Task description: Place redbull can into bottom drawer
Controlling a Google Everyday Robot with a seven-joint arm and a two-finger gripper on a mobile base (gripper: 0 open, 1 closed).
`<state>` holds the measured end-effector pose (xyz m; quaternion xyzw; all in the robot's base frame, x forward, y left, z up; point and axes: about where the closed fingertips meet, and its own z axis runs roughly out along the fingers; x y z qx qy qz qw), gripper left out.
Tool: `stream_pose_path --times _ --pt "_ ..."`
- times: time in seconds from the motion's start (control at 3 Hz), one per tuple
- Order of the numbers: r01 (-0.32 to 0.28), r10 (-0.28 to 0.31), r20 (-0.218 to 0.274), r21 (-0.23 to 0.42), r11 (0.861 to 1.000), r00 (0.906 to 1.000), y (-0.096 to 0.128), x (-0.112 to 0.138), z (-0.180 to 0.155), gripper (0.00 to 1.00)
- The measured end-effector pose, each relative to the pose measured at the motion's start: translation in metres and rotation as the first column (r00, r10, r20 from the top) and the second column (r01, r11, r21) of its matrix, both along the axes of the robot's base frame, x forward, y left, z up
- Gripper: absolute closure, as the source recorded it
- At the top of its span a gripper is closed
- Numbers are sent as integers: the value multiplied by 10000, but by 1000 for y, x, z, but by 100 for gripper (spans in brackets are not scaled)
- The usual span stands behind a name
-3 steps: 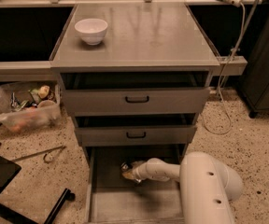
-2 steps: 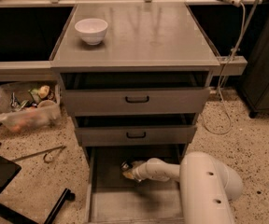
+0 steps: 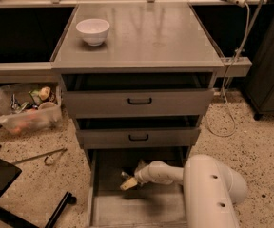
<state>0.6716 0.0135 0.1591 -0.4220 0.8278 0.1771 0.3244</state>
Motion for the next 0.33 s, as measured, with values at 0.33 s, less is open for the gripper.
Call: stream_pose_path --times 0.33 --pt "0 0 0 0 10000 10000 0 0 0 0"
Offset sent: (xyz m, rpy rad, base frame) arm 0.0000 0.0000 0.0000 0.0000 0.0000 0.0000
